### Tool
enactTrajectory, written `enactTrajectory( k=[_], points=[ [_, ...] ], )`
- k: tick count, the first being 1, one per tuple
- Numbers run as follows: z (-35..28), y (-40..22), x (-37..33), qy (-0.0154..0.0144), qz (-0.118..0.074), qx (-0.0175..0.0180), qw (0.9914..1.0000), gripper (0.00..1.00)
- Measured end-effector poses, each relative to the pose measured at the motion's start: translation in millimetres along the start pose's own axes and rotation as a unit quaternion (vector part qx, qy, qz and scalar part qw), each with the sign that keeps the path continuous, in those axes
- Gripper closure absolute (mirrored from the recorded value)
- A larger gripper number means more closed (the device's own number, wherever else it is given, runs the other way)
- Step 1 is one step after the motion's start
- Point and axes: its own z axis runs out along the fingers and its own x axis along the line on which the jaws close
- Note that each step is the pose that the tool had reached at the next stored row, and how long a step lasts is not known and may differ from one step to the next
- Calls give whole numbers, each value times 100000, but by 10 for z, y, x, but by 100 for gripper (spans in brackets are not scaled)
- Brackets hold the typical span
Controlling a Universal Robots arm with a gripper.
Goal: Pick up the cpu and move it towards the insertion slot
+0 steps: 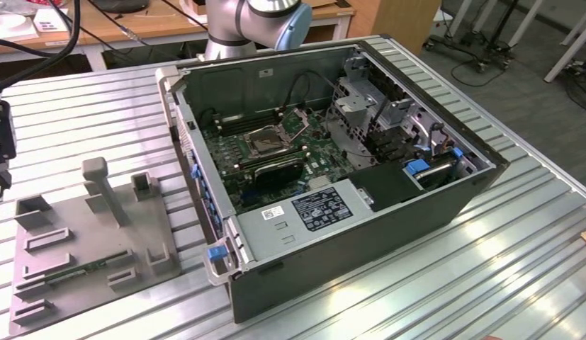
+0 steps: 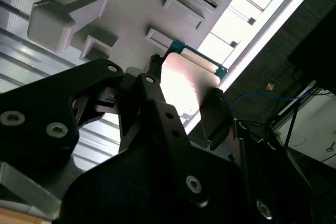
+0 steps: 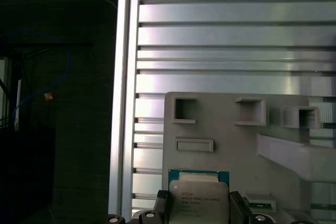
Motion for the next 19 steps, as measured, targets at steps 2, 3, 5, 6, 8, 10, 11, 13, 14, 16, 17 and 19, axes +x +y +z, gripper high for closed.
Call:
enactTrajectory(
  k=[2, 3, 5, 6, 8, 10, 11, 13, 14, 16, 17, 19],
  points=[
    [-10, 0, 0, 20, 3, 13, 100000, 46],
    [-16, 1, 0, 14, 1, 7, 100000, 46],
    [-30, 1, 0, 1, 1, 3, 100000, 46],
    [-36, 1, 0, -2, 2, 1, 100000, 46],
    [-38, 1, 0, -10, 1, -6, 100000, 46],
    [-55, 2, -1, 9, 2, 5, 100000, 46],
    [-55, 2, -1, 7, 5, 3, 100000, 46],
    [-54, 2, -2, -2, 1, 0, 100000, 46],
    [-54, 2, -2, 3, 1, -7, 100000, 46],
    [-63, 2, -2, 12, 0, 1, 100000, 46],
    [-70, 3, -2, 13, 1, 4, 100000, 46],
    [-85, 3, -2, 3, 1, 2, 100000, 46]
  ],
)
